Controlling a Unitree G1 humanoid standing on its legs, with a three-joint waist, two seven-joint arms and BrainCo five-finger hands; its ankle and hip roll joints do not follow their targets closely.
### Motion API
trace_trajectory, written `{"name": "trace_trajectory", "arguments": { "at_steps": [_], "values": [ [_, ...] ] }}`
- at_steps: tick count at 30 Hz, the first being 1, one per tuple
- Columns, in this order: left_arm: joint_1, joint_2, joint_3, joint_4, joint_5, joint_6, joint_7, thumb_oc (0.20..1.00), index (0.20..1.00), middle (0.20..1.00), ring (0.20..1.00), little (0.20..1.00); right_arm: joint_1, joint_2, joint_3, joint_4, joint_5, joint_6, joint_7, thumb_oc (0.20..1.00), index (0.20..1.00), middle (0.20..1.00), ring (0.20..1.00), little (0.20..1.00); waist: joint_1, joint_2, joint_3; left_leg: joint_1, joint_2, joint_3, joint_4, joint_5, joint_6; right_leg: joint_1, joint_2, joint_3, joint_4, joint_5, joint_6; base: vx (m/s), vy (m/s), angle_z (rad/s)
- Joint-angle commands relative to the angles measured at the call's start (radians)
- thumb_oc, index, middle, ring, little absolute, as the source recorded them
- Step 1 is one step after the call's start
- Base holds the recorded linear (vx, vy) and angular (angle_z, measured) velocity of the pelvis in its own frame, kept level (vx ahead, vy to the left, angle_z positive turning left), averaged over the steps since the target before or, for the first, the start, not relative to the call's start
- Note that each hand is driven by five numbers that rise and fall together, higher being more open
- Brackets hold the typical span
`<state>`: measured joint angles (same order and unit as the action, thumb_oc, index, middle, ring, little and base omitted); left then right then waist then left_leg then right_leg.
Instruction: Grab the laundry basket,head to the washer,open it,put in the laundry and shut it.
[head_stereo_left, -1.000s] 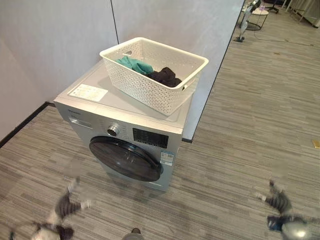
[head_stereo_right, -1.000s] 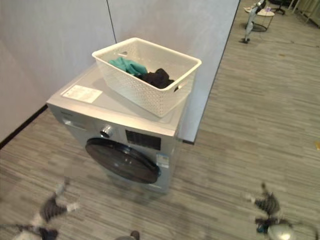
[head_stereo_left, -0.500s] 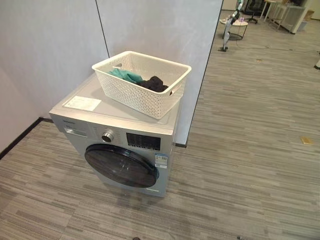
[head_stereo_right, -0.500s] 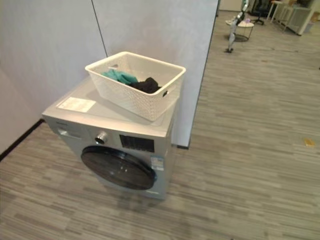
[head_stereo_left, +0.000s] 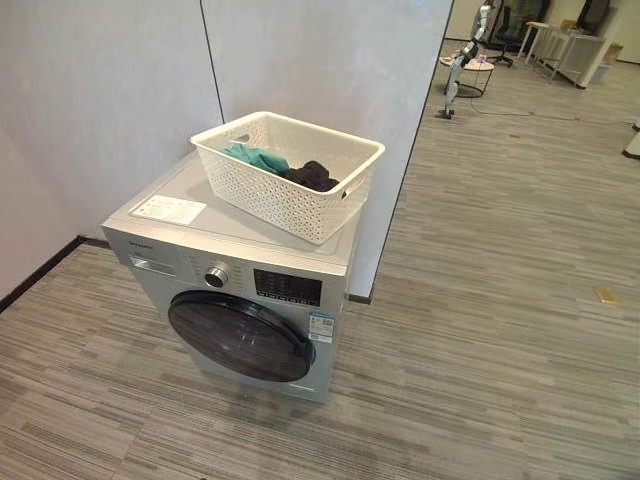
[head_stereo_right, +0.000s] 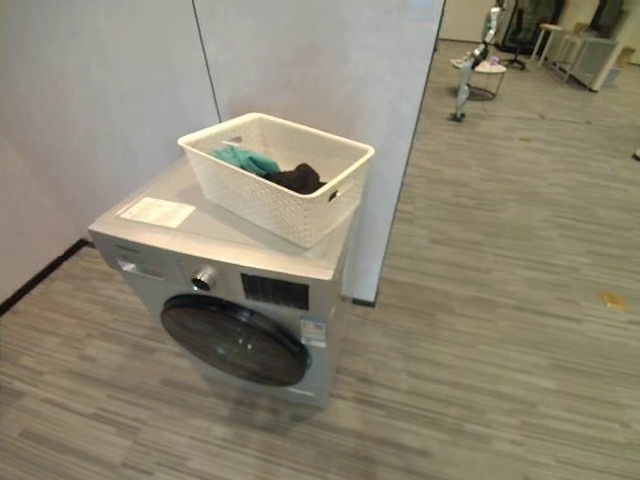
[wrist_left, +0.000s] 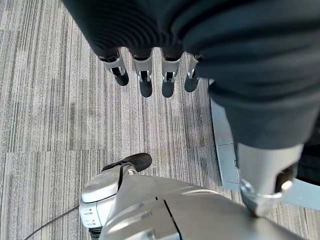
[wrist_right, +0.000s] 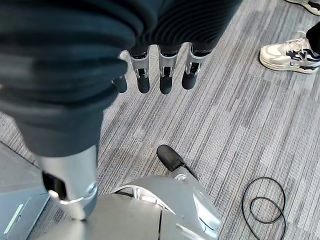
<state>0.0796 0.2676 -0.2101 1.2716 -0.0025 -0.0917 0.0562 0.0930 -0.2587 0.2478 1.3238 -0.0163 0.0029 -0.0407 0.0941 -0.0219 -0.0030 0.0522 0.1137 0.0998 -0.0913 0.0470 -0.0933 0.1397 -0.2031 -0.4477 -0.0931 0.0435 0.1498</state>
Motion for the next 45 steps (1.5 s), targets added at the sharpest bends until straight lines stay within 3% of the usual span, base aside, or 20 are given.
{"name": "trace_trajectory", "arguments": {
  "at_steps": [1, 9, 10, 24, 26, 27, 29, 31, 32, 33, 35, 36, 37, 39, 40, 42, 43, 44, 45],
  "values": [
    [-0.063, -0.037, -0.016, 0.079, -0.014, -0.013, -0.008, 1.0, 1.0, 1.0, 1.0, 1.0, -0.052, 0.028, 0.057, 0.054, -0.029, -0.002, 0.014, 1.0, 1.0, 1.0, 1.0, 1.0, -0.001, 0.018, 0.029, -0.01, 0.051, 0.0, 0.004, -0.013, -0.006, -0.009, -0.022, 0.031, 0.006, -0.047, -0.01, 0.0, 0.0, 0.0],
    [-0.058, -0.03, -0.002, 0.084, -0.022, -0.014, -0.006, 1.0, 1.0, 1.0, 1.0, 1.0, -0.054, 0.023, 0.055, 0.035, -0.017, -0.005, 0.009, 1.0, 1.0, 1.0, 1.0, 1.0, -0.005, 0.017, 0.029, -0.004, 0.053, 0.008, 0.004, -0.016, -0.006, -0.009, -0.025, 0.038, 0.006, -0.045, -0.009, 0.01, -0.005, -0.08],
    [-0.073, -0.002, -0.01, 0.045, -0.038, -0.035, 0.021, 1.0, 1.0, 1.0, 1.0, 1.0, -0.119, -0.097, -0.02, -0.061, 0.046, -0.036, -0.055, 1.0, 1.0, 1.0, 1.0, 1.0, -0.018, 0.013, 0.026, -0.008, -0.052, -0.025, 0.016, -0.062, 0.043, -0.033, 0.038, 0.149, 0.006, -0.073, -0.033, 0.02, -0.015, -0.04],
    [-0.055, 0.001, -0.023, 0.064, -0.017, -0.028, 0.015, 1.0, 1.0, 1.0, 1.0, 1.0, -0.113, -0.08, 0.018, -0.059, 0.049, -0.044, -0.047, 1.0, 1.0, 1.0, 1.0, 1.0, 0.005, -0.001, 0.041, -0.033, -0.027, -0.073, 0.012, -0.027, 0.024, -0.027, 0.072, 0.129, 0.006, -0.098, -0.054, 0.0, -0.032, 0.07],
    [-0.082, 0.01, -0.044, 0.036, -0.034, -0.029, 0.015, 1.0, 1.0, 1.0, 1.0, 1.0, -0.123, -0.08, 0.024, -0.054, 0.058, -0.045, -0.049, 1.0, 1.0, 1.0, 1.0, 1.0, 0.014, -0.004, 0.071, -0.092, -0.018, -0.119, 0.037, -0.004, 0.012, -0.048, 0.085, 0.104, 0.03, -0.116, -0.073, -0.19, -0.101, 0.62],
    [-0.115, 0.011, -0.073, 0.014, -0.038, -0.027, 0.015, 1.0, 1.0, 1.0, 1.0, 1.0, -0.126, -0.086, 0.022, -0.057, 0.068, -0.046, -0.057, 1.0, 1.0, 1.0, 1.0, 1.0, 0.013, -0.004, 0.103, -0.171, -0.013, -0.137, 0.083, 0.01, -0.002, -0.066, 0.083, 0.052, 0.061, -0.137, -0.09, -0.3, -0.091, 0.93],
    [-0.14, 0.004, -0.09, -0.006, -0.05, -0.029, 0.018, 1.0, 1.0, 1.0, 1.0, 1.0, -0.131, -0.096, 0.021, -0.066, 0.077, -0.048, -0.061, 1.0, 1.0, 1.0, 1.0, 1.0, 0.001, -0.004, 0.132, -0.249, -0.006, -0.101, 0.174, 0.004, -0.002, -0.067, 0.079, 0.006, 0.068, -0.15, -0.101, -0.18, -0.045, 1.4],
    [-0.147, 0.002, -0.088, -0.027, -0.072, -0.034, 0.022, 1.0, 1.0, 1.0, 1.0, 1.0, -0.144, -0.099, 0.027, -0.078, 0.082, -0.049, -0.072, 1.0, 1.0, 1.0, 1.0, 1.0, -0.011, -0.009, 0.159, -0.267, 0.076, -0.028, 0.215, 0.008, -0.022, -0.048, 0.083, -0.004, 0.063, -0.168, -0.099, -0.01, 0.074, 1.34],
    [-0.145, 0.003, -0.084, -0.033, -0.081, -0.037, 0.025, 1.0, 1.0, 1.0, 1.0, 1.0, -0.15, -0.099, 0.032, -0.086, 0.086, -0.051, -0.073, 1.0, 1.0, 1.0, 1.0, 1.0, -0.006, -0.006, 0.168, -0.266, 0.103, -0.031, 0.213, 0.021, -0.029, -0.045, 0.08, -0.004, 0.064, -0.165, -0.096, 0.02, 0.214, 0.96],
    [-0.14, 0.006, -0.074, -0.042, -0.106, -0.047, 0.029, 1.0, 1.0, 1.0, 1.0, 1.0, -0.164, -0.099, 0.045, -0.099, 0.091, -0.057, -0.073, 1.0, 1.0, 1.0, 1.0, 1.0, 0.018, -0.005, 0.176, -0.25, 0.137, -0.09, 0.186, 0.033, -0.042, -0.043, 0.078, 0.01, 0.065, -0.165, -0.088, 0.03, 0.277, 0.35],
    [-0.125, 0.006, -0.048, -0.056, -0.155, -0.057, 0.033, 1.0, 1.0, 1.0, 1.0, 1.0, -0.163, -0.096, 0.052, -0.111, 0.09, -0.063, -0.062, 1.0, 1.0, 1.0, 1.0, 1.0, 0.032, 0.01, 0.174, -0.239, 0.164, -0.245, 0.122, 0.074, -0.054, -0.048, 0.066, 0.033, 0.084, -0.161, -0.078, 0.1, 0.356, -0.43],
    [-0.117, 0.007, -0.037, -0.057, -0.17, -0.064, 0.038, 1.0, 1.0, 1.0, 1.0, 1.0, -0.162, -0.096, 0.053, -0.114, 0.091, -0.065, -0.054, 1.0, 1.0, 1.0, 1.0, 1.0, 0.032, 0.019, 0.173, -0.226, 0.187, -0.283, 0.102, 0.086, -0.066, -0.044, 0.054, 0.05, 0.096, -0.165, -0.071, 0.18, 0.48, -0.4],
    [-0.107, 0.005, -0.029, -0.054, -0.18, -0.072, 0.039, 1.0, 1.0, 1.0, 1.0, 1.0, -0.167, -0.092, 0.05, -0.11, 0.095, -0.066, -0.046, 1.0, 1.0, 1.0, 1.0, 1.0, 0.028, 0.03, 0.164, -0.224, 0.208, -0.301, 0.09, 0.095, -0.073, -0.035, 0.024, 0.058, 0.104, -0.166, -0.052, 0.23, 0.58, -0.23],
    [-0.09, 0.006, -0.023, -0.051, -0.171, -0.069, 0.039, 1.0, 1.0, 1.0, 1.0, 1.0, -0.161, -0.076, 0.034, -0.109, 0.108, -0.061, -0.031, 1.0, 1.0, 1.0, 1.0, 1.0, 0.022, 0.051, 0.139, -0.188, 0.225, -0.235, 0.075, 0.074, -0.078, -0.009, -0.027, 0.059, 0.134, -0.167, -0.022, 0.24, 0.501, -0.2],
    [-0.09, 0.006, -0.023, -0.051, -0.171, -0.069, 0.039, 1.0, 1.0, 1.0, 1.0, 1.0, -0.161, -0.076, 0.034, -0.109, 0.108, -0.061, -0.031, 1.0, 1.0, 1.0, 1.0, 1.0, 0.022, 0.051, 0.137, -0.191, 0.224, -0.236, 0.075, 0.076, -0.077, -0.011, -0.028, 0.058, 0.133, -0.165, -0.021, 0.19, 0.4, -0.08],
    [-0.086, 0.012, -0.035, -0.059, -0.162, -0.067, 0.03, 1.0, 1.0, 1.0, 1.0, 1.0, -0.147, -0.063, -0.012, -0.122, 0.149, -0.061, -0.036, 1.0, 1.0, 1.0, 1.0, 1.0, 0.019, 0.049, 0.116, -0.199, 0.173, -0.182, 0.1, 0.041, -0.074, -0.002, -0.114, 0.04, 0.127, -0.096, 0.017, 0.19, 0.647, 0.02],
    [-0.077, 0.006, -0.054, -0.06, -0.143, -0.068, 0.025, 1.0, 1.0, 1.0, 1.0, 1.0, -0.166, -0.058, -0.037, -0.133, 0.184, -0.056, -0.037, 1.0, 1.0, 1.0, 1.0, 1.0, 0.019, 0.04, 0.111, -0.192, 0.084, -0.142, 0.157, -0.045, -0.029, -0.01, -0.229, 0.033, 0.116, 0.052, 0.05, 0.18, 0.842, 0.07],
    [-0.075, 0.006, -0.058, -0.06, -0.138, -0.067, 0.023, 1.0, 1.0, 1.0, 1.0, 1.0, -0.183, -0.054, -0.035, -0.15, 0.191, -0.054, -0.038, 1.0, 1.0, 1.0, 1.0, 1.0, 0.022, 0.039, 0.107, -0.19, 0.055, -0.116, 0.168, -0.062, -0.012, -0.035, -0.267, 0.021, 0.115, 0.11, 0.052, 0.13, 0.657, -0.11],
    [-0.075, 0.006, -0.058, -0.06, -0.138, -0.067, 0.023, 1.0, 1.0, 1.0, 1.0, 1.0, -0.183, -0.054, -0.035, -0.151, 0.191, -0.053, -0.038, 1.0, 1.0, 1.0, 1.0, 1.0, 0.024, 0.036, 0.107, -0.191, 0.052, -0.112, 0.17, -0.064, -0.01, -0.038, -0.27, 0.025, 0.114, 0.112, 0.054, 0.03, 0.348, -0.38]
  ]
}}
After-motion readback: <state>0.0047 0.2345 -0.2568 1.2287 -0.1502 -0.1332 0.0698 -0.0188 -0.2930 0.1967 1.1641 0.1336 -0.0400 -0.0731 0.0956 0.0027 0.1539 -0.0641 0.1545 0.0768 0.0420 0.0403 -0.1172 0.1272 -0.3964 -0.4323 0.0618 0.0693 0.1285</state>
